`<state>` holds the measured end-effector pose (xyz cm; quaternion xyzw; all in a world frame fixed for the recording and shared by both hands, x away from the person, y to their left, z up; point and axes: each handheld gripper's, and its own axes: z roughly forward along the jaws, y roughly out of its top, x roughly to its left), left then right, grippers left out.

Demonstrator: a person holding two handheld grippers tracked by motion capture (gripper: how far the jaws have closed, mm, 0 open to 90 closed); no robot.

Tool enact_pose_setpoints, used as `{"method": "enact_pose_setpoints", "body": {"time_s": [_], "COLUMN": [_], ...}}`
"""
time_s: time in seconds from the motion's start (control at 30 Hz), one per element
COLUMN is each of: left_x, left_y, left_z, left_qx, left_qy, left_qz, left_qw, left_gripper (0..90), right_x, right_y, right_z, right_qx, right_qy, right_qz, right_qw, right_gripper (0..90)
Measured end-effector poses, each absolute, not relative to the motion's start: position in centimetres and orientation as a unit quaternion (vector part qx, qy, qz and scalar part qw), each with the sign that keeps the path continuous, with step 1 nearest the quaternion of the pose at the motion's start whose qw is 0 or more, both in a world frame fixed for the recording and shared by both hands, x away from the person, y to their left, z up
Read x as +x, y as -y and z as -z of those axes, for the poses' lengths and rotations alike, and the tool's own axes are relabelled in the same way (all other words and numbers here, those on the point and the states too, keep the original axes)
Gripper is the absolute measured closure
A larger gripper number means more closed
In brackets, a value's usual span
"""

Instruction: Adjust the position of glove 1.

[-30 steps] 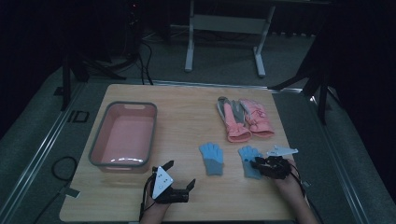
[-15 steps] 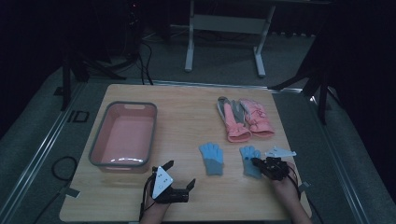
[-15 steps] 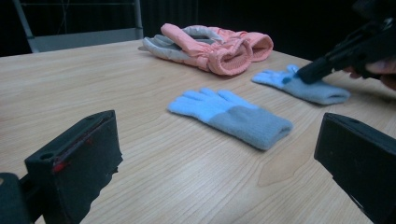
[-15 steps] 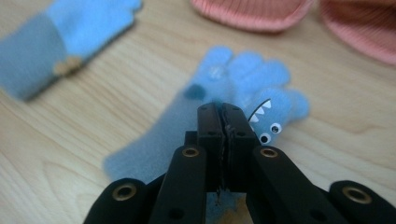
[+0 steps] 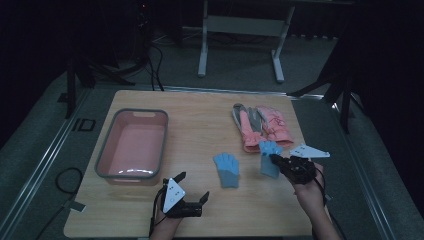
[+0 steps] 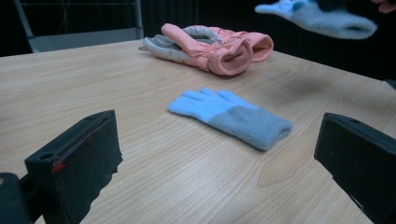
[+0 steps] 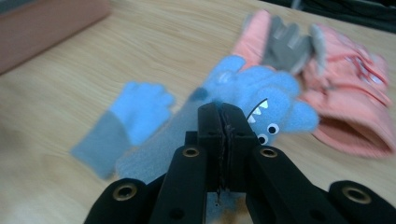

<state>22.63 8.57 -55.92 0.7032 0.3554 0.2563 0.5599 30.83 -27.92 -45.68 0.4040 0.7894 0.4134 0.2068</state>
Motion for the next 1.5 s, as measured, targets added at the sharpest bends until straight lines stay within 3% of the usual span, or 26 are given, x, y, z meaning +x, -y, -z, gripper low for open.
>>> {"method": "enact_pose_setpoints", "body": {"time_s": [0.3,0.67,1.5], "left_x": [22.6,22.6,22.6], "left_y": [-8.6,-8.6,-8.6], "left_z": [55.9,55.9,55.9], "left_qx": [0.704,0.705,0.705], "left_qy": [-0.354,-0.352,-0.353], "left_qz": [-0.256,-0.255,-0.256], "left_qw": [0.56,0.56,0.559], "left_gripper": [0.5,0.5,0.5], "right_x": [31.1,33.1,34.8], "right_y": [24.3,20.1,18.1], "right_z": [44.8,47.2,52.3], "right_qx": [0.357,0.309,0.296], "right_qy": [-0.809,-0.839,-0.866], "right_qz": [-0.429,-0.431,-0.398], "right_qw": [0.184,0.124,0.067], "right_gripper": [87.6,87.6,87.3]}}
